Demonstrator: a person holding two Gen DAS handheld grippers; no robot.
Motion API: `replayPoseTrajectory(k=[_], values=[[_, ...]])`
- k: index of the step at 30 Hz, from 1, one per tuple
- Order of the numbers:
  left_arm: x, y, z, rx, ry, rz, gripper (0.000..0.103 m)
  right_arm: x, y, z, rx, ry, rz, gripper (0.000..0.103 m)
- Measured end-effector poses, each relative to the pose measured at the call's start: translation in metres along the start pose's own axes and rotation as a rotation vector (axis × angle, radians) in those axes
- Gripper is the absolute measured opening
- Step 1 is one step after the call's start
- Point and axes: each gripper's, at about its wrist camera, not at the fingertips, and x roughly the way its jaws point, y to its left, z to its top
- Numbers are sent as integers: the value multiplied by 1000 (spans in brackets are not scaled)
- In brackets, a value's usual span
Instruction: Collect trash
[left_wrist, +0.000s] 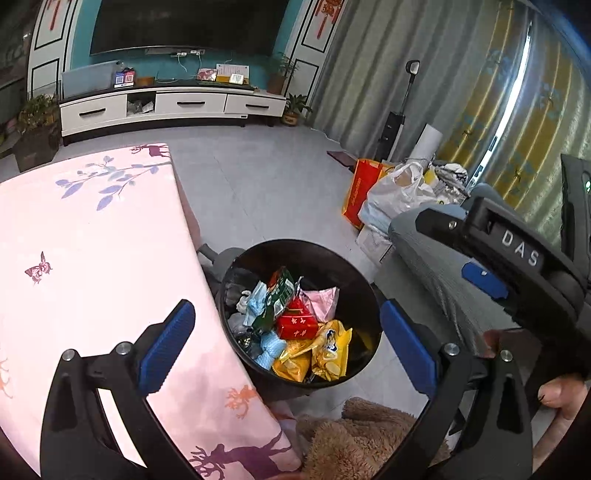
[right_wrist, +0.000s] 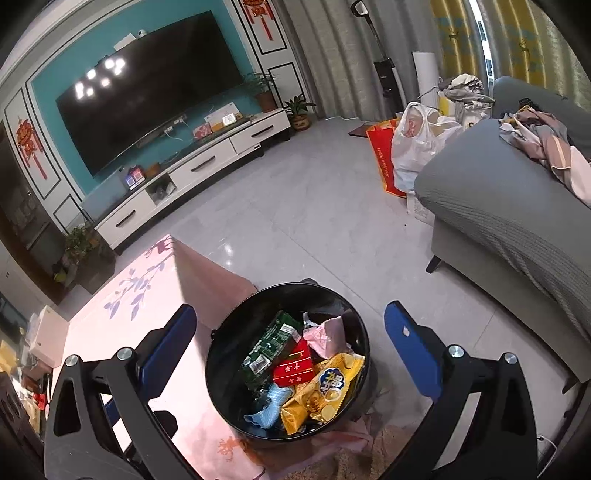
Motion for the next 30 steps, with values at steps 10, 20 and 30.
replayPoseTrajectory(k=[10,20,30], values=[[9,-2,-6,11,31,53,100,5,-3,-2,3,14,-17,100],[9,0,-10,4,48,45,100,9,1,-3,-27,24,-14,100],[9,-1,-12,-2,46,18,100,11,2,-4,-37,30,-23,100]])
